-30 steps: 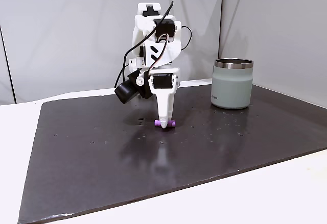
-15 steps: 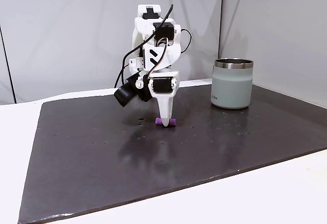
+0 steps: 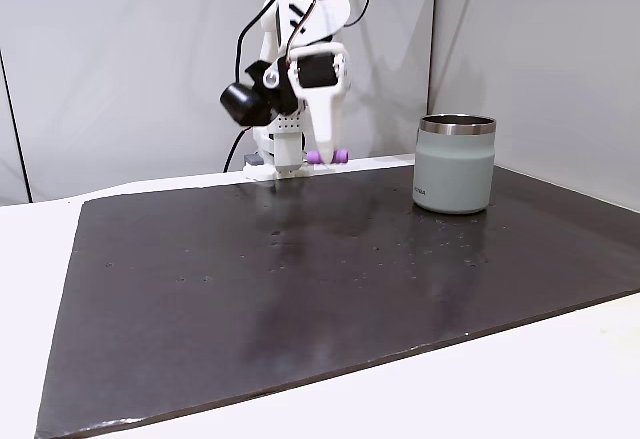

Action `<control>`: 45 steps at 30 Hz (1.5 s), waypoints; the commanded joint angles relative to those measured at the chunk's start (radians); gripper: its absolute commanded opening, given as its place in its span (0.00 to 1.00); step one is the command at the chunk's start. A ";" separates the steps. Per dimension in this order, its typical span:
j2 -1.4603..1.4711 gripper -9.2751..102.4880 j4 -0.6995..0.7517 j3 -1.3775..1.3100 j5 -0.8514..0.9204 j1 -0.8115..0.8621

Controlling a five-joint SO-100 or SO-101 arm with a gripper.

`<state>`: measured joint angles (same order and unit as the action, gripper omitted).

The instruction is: Grasp a pengrip and put it in the cup.

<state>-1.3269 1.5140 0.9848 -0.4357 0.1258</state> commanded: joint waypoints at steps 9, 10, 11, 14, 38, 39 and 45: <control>-0.396 0.08 0.097 -0.021 -0.025 -0.310; -0.407 0.08 0.097 -0.025 -0.018 -0.350; -0.410 0.08 0.097 -0.031 -0.012 -0.388; -0.411 0.08 0.089 -0.041 0.012 -0.485; -0.173 0.08 0.094 -0.155 0.138 -0.788; -0.173 0.08 0.098 -0.152 0.138 -0.788; -0.239 0.18 0.072 -0.058 0.126 -0.785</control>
<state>-1.4956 1.6030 0.9158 -0.3053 -0.6642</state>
